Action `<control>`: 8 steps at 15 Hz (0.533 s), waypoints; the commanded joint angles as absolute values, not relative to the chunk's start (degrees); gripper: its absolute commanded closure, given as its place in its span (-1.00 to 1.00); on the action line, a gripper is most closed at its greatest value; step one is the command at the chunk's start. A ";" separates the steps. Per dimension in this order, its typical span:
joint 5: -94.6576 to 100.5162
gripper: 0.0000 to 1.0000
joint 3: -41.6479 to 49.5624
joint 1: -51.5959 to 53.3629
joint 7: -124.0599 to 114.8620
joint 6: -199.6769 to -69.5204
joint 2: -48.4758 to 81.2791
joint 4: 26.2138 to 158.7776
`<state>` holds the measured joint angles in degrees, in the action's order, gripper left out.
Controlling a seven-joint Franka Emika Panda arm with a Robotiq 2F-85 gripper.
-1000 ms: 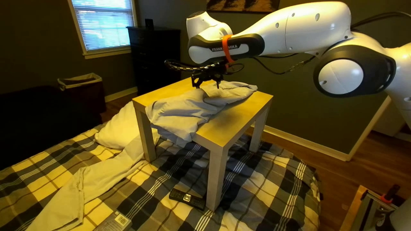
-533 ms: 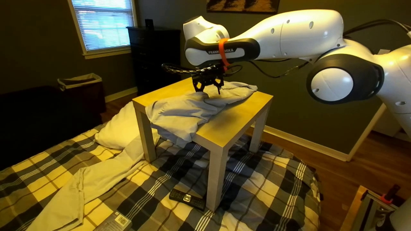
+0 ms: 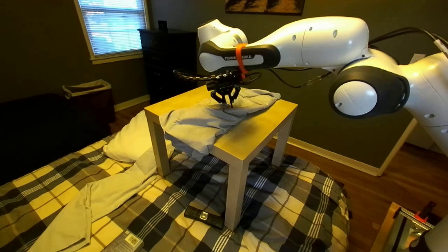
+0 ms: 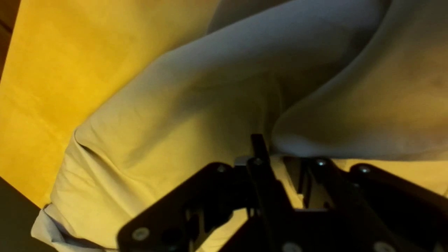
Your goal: Fold the cloth on the table
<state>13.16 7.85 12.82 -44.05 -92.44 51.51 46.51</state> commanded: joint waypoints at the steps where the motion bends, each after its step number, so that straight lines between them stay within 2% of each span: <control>1: 11.22 1.00 7.13 12.31 -44.83 -89.06 53.83 42.48; 8: 10.88 1.00 6.32 12.94 -47.33 -94.37 54.15 38.15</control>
